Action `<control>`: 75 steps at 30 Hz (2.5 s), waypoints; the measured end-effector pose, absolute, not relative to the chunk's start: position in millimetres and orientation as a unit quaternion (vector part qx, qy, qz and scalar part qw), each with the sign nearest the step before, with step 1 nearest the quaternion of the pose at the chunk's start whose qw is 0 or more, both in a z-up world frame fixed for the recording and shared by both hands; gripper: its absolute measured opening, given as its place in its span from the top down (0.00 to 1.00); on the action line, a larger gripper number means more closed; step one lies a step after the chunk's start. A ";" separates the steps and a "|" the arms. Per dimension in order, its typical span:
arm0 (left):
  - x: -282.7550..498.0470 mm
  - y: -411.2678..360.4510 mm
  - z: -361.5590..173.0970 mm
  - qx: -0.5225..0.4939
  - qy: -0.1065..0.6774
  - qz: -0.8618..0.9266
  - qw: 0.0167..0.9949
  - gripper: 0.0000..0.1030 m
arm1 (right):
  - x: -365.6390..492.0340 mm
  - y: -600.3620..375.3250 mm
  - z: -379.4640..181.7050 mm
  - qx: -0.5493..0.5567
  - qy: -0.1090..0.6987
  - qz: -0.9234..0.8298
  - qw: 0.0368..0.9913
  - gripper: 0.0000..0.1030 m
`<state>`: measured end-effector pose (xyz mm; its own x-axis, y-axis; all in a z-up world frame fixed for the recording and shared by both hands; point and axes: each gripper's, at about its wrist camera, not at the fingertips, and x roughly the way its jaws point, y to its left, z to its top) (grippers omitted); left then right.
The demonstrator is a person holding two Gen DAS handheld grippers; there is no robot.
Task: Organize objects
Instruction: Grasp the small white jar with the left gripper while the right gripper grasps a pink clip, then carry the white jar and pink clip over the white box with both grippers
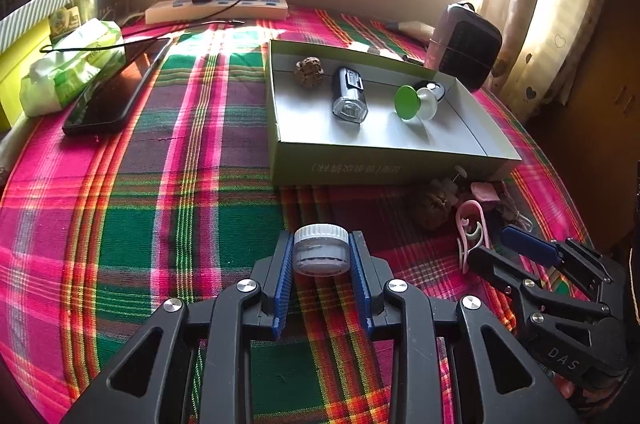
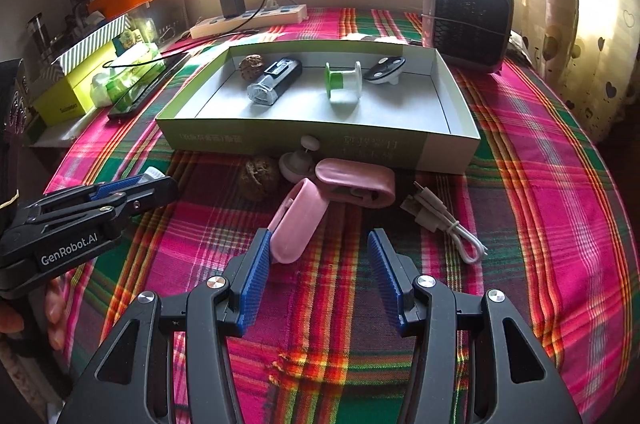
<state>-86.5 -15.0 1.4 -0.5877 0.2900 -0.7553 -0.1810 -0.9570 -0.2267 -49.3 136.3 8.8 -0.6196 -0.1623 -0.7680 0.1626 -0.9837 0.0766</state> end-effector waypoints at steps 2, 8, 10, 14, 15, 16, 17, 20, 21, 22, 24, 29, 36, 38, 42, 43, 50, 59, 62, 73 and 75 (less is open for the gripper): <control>-85.2 -15.2 1.0 -0.434 -0.063 0.889 0.134 0.75 | -53.4 133.4 6.0 0.432 -0.009 -0.897 0.099 0.51; -84.8 -16.9 0.5 -0.435 -0.068 0.888 0.134 0.75 | -63.2 127.7 4.9 0.433 -0.011 -0.896 0.102 0.51; -84.9 -17.0 0.4 -0.435 -0.069 0.888 0.134 0.75 | -63.6 129.0 4.7 0.431 -0.009 -0.897 0.098 0.51; -84.2 -16.8 0.2 -0.436 -0.072 0.888 0.129 0.75 | -63.8 135.6 4.5 0.428 -0.011 -0.899 0.092 0.61; -84.5 -15.5 0.8 -0.436 -0.069 0.888 0.128 0.75 | -64.7 137.3 4.6 0.428 -0.012 -0.899 0.091 0.62; -84.1 -14.2 0.9 -0.436 -0.065 0.888 0.127 0.75 | -65.1 138.1 4.6 0.428 -0.011 -0.899 0.089 0.65; -83.8 -13.3 1.2 -0.437 -0.063 0.889 0.126 0.75 | -64.9 138.1 4.7 0.428 -0.008 -0.899 0.089 0.67; -82.7 -12.1 1.7 -0.437 -0.065 0.888 0.126 0.75 | -64.1 138.7 4.7 0.429 -0.002 -0.899 0.092 0.69; -82.7 -12.2 1.7 -0.438 -0.065 0.888 0.127 0.75 | -63.9 139.1 4.6 0.428 0.000 -0.899 0.094 0.70; -82.7 -12.2 1.5 -0.438 -0.064 0.888 0.128 0.75 | -64.0 139.4 4.5 0.428 0.001 -0.899 0.094 0.73; -82.0 -11.7 1.4 -0.437 -0.065 0.888 0.127 0.75 | -64.5 140.4 4.4 0.428 0.000 -0.899 0.095 0.78; -81.8 -9.8 1.7 -0.437 -0.061 0.889 0.122 0.76 | -64.1 139.0 4.2 0.428 0.000 -0.897 0.108 0.82; -81.9 -9.8 1.9 -0.437 -0.062 0.889 0.121 0.76 | -63.0 138.9 4.5 0.427 -0.002 -0.897 0.115 0.82; -81.7 -9.7 2.0 -0.438 -0.062 0.889 0.121 0.76 | -62.3 138.9 4.8 0.426 -0.002 -0.897 0.116 0.82; -81.8 -9.4 1.9 -0.438 -0.061 0.889 0.122 0.76 | -61.3 138.9 5.4 0.424 -0.002 -0.898 0.119 0.82; -81.4 -9.1 1.9 -0.438 -0.061 0.888 0.123 0.76 | -61.0 138.6 5.7 0.423 -0.001 -0.898 0.119 0.82; -78.2 -5.7 6.2 -0.433 -0.056 0.891 0.127 0.76 | -59.6 138.1 8.7 0.418 -0.003 -0.900 0.126 0.82; -76.7 -1.4 16.8 -0.424 -0.051 0.894 0.135 0.76 | -59.1 139.8 15.5 0.411 -0.008 -0.902 0.132 0.82; -77.0 0.0 21.2 -0.420 -0.048 0.896 0.137 0.76 | -59.2 139.3 18.8 0.407 -0.009 -0.903 0.135 0.82; -86.9 4.4 43.3 -0.398 -0.038 0.904 0.150 0.76 | -70.1 139.7 41.9 0.386 -0.012 -0.911 0.144 0.82; -91.2 4.9 44.8 -0.398 -0.038 0.905 0.149 0.76 | -74.1 138.7 45.8 0.383 -0.012 -0.912 0.145 0.82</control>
<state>-91.2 4.9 44.8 -0.6392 0.3004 -0.7080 -0.2402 -0.9525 -0.1873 -74.1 138.7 45.8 -0.6645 -0.2727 -0.6957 0.2548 -0.9579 0.1320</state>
